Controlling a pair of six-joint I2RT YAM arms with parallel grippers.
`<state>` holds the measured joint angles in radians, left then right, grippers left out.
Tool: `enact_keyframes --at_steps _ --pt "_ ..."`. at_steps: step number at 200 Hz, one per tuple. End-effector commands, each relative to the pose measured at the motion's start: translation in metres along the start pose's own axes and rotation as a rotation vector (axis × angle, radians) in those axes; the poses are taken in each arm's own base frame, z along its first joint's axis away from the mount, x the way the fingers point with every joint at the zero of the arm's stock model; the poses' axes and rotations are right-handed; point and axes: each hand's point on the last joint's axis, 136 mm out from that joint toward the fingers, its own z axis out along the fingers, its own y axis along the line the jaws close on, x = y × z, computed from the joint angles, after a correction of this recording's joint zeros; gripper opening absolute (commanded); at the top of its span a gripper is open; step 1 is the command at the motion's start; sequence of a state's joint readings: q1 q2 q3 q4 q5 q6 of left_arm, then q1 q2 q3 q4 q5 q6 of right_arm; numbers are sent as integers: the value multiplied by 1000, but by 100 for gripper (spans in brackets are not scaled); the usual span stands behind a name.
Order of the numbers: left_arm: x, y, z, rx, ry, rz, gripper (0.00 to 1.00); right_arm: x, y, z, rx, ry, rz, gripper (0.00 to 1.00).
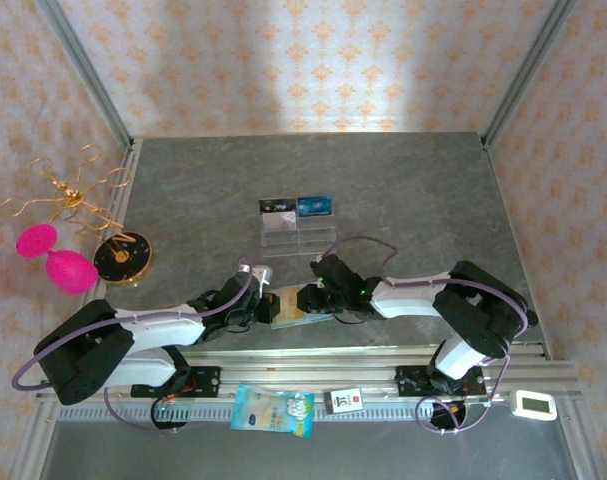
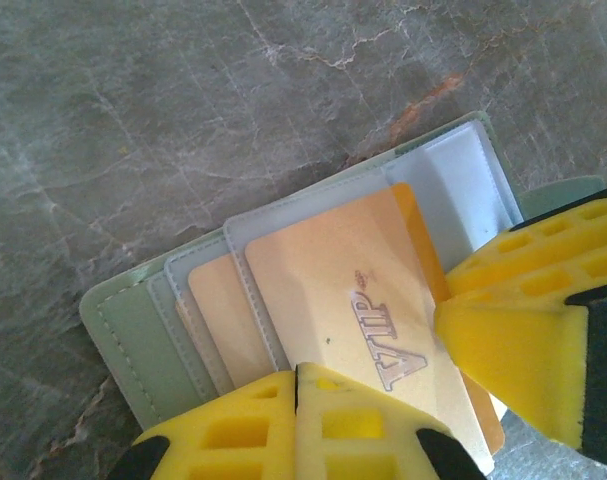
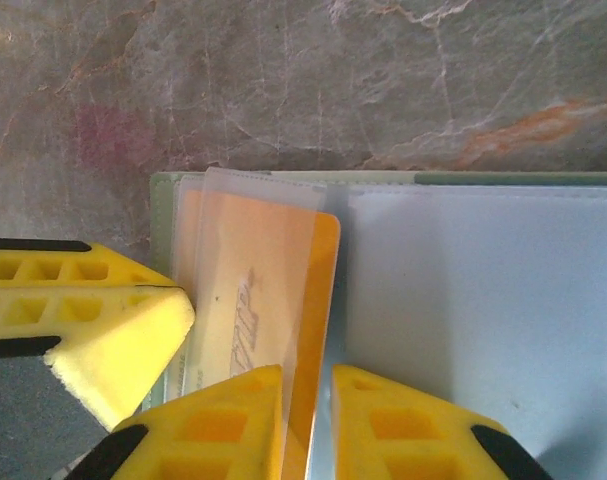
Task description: Take the credit cards out of the card holder
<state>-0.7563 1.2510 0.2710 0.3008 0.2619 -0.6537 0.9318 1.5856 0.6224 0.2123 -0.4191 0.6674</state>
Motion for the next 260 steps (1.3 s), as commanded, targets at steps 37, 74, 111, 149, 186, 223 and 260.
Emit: enact_keyframes --at_steps 37,74,111,149,186,223,260 --pt "19 18 4 -46 69 -7 0 -3 -15 -5 39 -28 44 0" --pt "19 19 4 -32 64 -22 0 7 -37 -16 102 -37 81 0" --pt "7 10 0 -2 29 -10 0 10 -45 -25 115 -60 88 0" --pt "-24 -35 -14 105 -53 43 0 5 -27 -22 50 -53 36 0" --pt "-12 -44 4 108 7 65 0 2 -16 -18 18 -49 13 0" --pt "4 -21 14 28 49 40 0 3 -18 -16 16 -42 26 0" --pt "14 -12 15 18 75 24 0 0 -24 -17 -27 -44 87 10"
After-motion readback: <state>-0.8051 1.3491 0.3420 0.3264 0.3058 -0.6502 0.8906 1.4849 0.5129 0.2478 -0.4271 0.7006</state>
